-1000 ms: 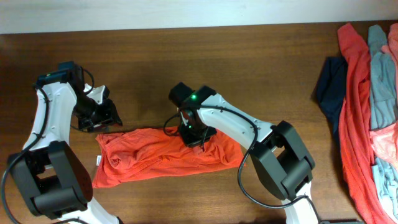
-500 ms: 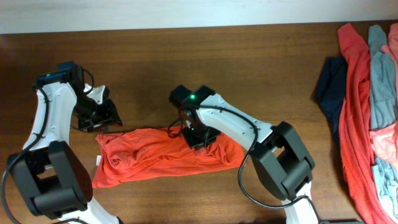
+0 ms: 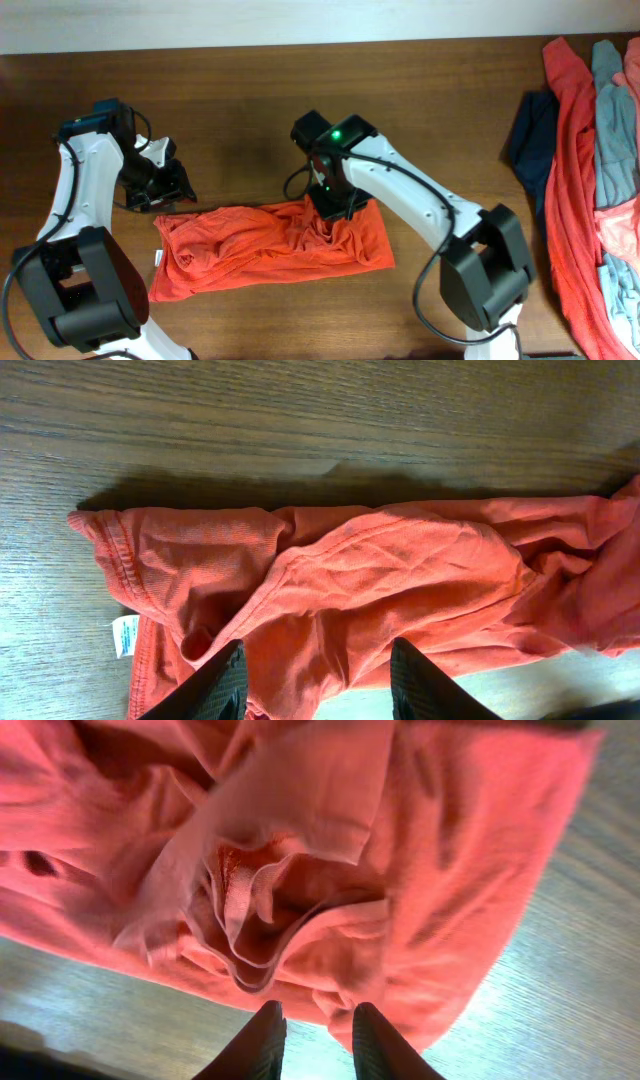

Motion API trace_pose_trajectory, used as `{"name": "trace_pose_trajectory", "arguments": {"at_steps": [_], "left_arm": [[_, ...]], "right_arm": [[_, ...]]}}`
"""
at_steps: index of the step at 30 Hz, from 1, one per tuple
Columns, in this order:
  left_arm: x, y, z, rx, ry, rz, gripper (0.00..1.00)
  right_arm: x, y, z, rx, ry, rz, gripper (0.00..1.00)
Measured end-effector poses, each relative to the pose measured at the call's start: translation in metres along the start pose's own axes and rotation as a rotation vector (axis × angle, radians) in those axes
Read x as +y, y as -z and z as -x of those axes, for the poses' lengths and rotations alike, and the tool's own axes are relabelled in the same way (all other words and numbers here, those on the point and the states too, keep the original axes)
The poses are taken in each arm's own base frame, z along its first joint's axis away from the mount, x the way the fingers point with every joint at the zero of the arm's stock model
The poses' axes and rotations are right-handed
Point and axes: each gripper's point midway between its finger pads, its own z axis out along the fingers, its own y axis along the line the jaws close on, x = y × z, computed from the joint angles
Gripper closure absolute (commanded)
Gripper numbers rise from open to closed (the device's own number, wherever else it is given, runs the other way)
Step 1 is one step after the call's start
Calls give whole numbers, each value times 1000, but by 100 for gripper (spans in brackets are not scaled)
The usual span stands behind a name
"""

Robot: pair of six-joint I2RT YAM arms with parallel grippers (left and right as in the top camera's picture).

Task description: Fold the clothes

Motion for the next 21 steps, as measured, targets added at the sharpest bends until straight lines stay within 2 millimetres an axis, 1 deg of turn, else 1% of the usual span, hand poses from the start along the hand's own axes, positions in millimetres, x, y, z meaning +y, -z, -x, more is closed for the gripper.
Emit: {"name": "trace_pose_trajectory", "arguments": {"at_steps": [2,5,9,12,14,17,19,21], "left_arm": [[0,0,0,0,0,0,54],[0,0,0,0,0,0,53],[0,0,0,0,0,0,53],[0,0,0,0,0,0,54],[0,0,0,0,0,0,54],[0,0,0,0,0,0,54],[0,0,0,0,0,0,54],[0,0,0,0,0,1,53]], "right_arm": [[-4,5,1,-12,-4,-6,71],[-18,7,1,-14,-16,-50,71],[-41,8,2,-12,-44,-117,71],[-60,4,-1,3,-83,-140,73],[-72,-3,-6,28,-114,-143,72],[-83,-21,-15,60,-145,-130,72],[-82,-34,-19,70,-149,-114,73],[-77,-48,-23,78,-143,-90,73]]}}
